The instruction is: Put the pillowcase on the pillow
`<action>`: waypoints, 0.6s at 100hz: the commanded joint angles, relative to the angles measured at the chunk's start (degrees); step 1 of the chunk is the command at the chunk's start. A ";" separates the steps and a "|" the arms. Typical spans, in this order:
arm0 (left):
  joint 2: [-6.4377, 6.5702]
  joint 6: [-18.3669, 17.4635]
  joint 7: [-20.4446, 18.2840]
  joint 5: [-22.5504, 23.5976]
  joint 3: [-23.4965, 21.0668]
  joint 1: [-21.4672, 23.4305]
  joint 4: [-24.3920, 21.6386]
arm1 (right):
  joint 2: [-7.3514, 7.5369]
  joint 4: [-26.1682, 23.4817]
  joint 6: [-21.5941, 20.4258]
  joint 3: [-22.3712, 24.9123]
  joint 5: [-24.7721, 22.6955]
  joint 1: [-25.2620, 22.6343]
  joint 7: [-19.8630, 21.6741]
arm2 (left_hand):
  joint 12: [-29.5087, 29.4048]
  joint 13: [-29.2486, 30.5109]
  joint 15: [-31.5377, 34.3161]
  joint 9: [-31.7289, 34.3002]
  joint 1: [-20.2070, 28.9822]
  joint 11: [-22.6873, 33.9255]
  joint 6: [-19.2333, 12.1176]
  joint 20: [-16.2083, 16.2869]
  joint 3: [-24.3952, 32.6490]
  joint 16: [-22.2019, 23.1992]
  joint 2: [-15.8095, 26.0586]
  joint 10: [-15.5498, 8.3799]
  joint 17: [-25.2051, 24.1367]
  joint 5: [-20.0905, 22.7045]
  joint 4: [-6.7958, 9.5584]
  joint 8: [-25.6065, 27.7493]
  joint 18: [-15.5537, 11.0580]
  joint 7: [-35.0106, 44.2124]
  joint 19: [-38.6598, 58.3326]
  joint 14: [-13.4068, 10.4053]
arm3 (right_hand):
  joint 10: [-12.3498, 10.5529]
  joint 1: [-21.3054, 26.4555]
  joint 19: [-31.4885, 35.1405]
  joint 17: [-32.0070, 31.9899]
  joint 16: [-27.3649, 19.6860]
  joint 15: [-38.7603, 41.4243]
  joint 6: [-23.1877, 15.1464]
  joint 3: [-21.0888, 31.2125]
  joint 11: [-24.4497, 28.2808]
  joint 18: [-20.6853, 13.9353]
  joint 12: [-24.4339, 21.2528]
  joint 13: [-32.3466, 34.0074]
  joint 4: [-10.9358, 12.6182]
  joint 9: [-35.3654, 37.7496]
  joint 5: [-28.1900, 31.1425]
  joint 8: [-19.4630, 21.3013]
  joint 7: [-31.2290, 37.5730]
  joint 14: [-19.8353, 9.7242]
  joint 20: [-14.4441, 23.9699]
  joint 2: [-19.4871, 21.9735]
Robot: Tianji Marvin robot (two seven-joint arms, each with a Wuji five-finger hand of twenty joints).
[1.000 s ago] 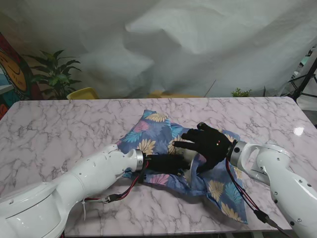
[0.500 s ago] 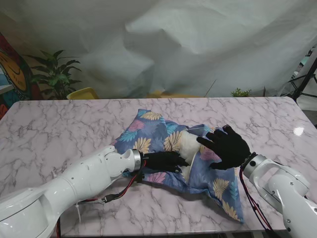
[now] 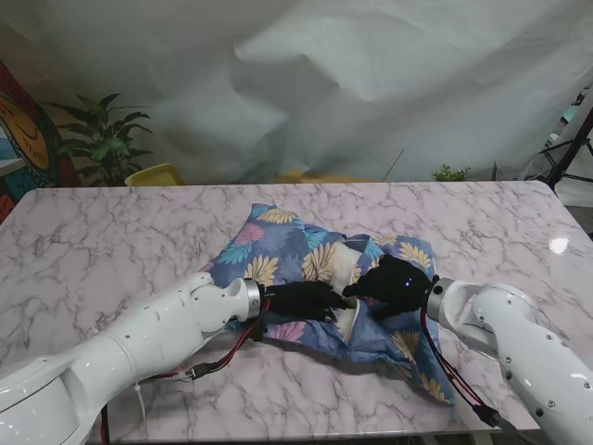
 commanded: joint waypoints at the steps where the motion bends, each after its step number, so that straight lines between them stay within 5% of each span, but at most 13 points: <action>1: 2.02 1.39 -1.05 0.93 -0.41 1.22 -1.37 | -0.26 0.86 -0.98 -1.02 -0.44 0.52 0.52 | 0.61 0.27 4.01 -1.36 2.49 0.96 0.77 2.80 -3.50 1.60 1.62 4.76 1.16 -1.54 0.65 -0.47 8.87 -0.44 4.61 11.55 | -6.26 3.12 -0.70 -0.39 -0.93 -2.42 -1.38 -0.64 -4.47 -0.43 -2.49 -0.50 1.35 0.14 -2.78 -0.95 1.15 -3.35 -0.20 2.14; 21: 6.10 5.46 0.18 5.11 -8.03 4.05 -11.22 | 0.28 1.83 -2.44 -2.65 -1.55 1.93 0.94 | 2.89 -2.99 3.14 -8.25 -8.81 0.95 -0.35 8.16 3.92 4.90 -1.97 5.23 0.16 -4.82 7.42 -0.79 13.17 -2.08 5.41 11.54 | -7.64 2.42 -0.55 -0.04 -0.91 -2.34 -3.58 -0.63 -4.36 -0.92 -2.37 -0.24 1.34 0.58 -2.73 -0.76 1.53 -4.28 -0.14 1.17; 29: 7.31 6.72 1.27 8.37 -11.52 5.20 -14.66 | 0.42 1.99 -2.98 -2.85 -1.89 2.05 0.78 | 3.63 -5.55 2.68 -12.79 -10.22 0.64 -1.25 8.81 5.14 5.73 -3.44 5.56 -0.03 -6.64 8.21 -0.69 13.92 -3.02 5.42 11.52 | -8.35 2.48 -0.44 0.28 -0.88 -2.25 -4.47 -0.53 -4.27 -1.20 -2.32 0.07 1.34 0.93 -2.46 -0.64 1.77 -4.81 -0.09 0.55; 31: 7.55 6.94 1.66 9.33 -12.35 5.42 -15.41 | 0.44 2.00 -3.06 -2.86 -1.96 2.03 0.74 | 3.77 -6.37 2.57 -12.99 -18.87 -0.34 -1.62 9.69 18.47 6.50 -6.68 5.71 0.01 -7.09 8.94 -0.16 14.03 -3.85 4.90 11.49 | -8.51 2.48 -0.43 0.32 -0.88 -2.23 -4.65 -0.53 -4.25 -1.21 -2.31 0.15 1.32 1.03 -2.42 -0.61 1.82 -4.96 -0.09 0.42; 34: 7.92 7.37 2.01 10.62 -13.45 5.69 -16.47 | 0.48 1.99 -3.15 -2.84 -2.07 1.97 0.70 | 2.42 -7.29 2.62 -13.93 -23.08 -3.12 -2.05 9.79 25.34 6.68 -8.46 5.81 -0.09 -7.77 9.10 -0.20 14.15 -4.25 4.80 11.43 | -8.60 2.36 -0.43 0.34 -0.87 -2.23 -4.85 -0.59 -4.25 -1.22 -2.30 0.22 1.28 1.08 -2.45 -0.58 1.86 -4.94 -0.08 0.22; 49: 10.02 11.10 0.40 17.29 -16.95 5.43 -21.22 | 0.68 2.05 -3.34 -2.77 -2.91 1.66 -0.30 | 3.64 -10.38 -2.23 -17.33 -22.83 -11.76 -4.01 7.42 27.27 5.12 -10.90 5.31 -0.44 -10.55 8.62 -0.49 13.27 -6.72 -1.57 10.34 | -9.66 2.03 -0.41 0.66 -0.85 -2.17 -6.37 -0.64 -4.22 -1.53 -2.26 0.55 1.20 1.39 -2.37 -0.42 2.07 -5.64 -0.07 -1.07; 60: 10.63 12.61 0.81 23.81 -16.26 3.27 -21.70 | 0.88 1.99 -3.30 -2.69 -3.99 1.41 -1.84 | 1.62 -11.64 -6.82 -17.93 -24.66 -14.48 -5.80 6.33 38.50 3.98 -15.25 5.28 -0.13 -11.34 7.92 -4.00 12.62 -13.41 -8.28 10.08 | -10.29 1.96 -0.38 1.08 -0.80 -2.06 -7.39 -0.68 -4.08 -1.92 -2.20 1.05 1.09 2.01 -2.06 -0.24 2.32 -6.37 -0.05 -2.21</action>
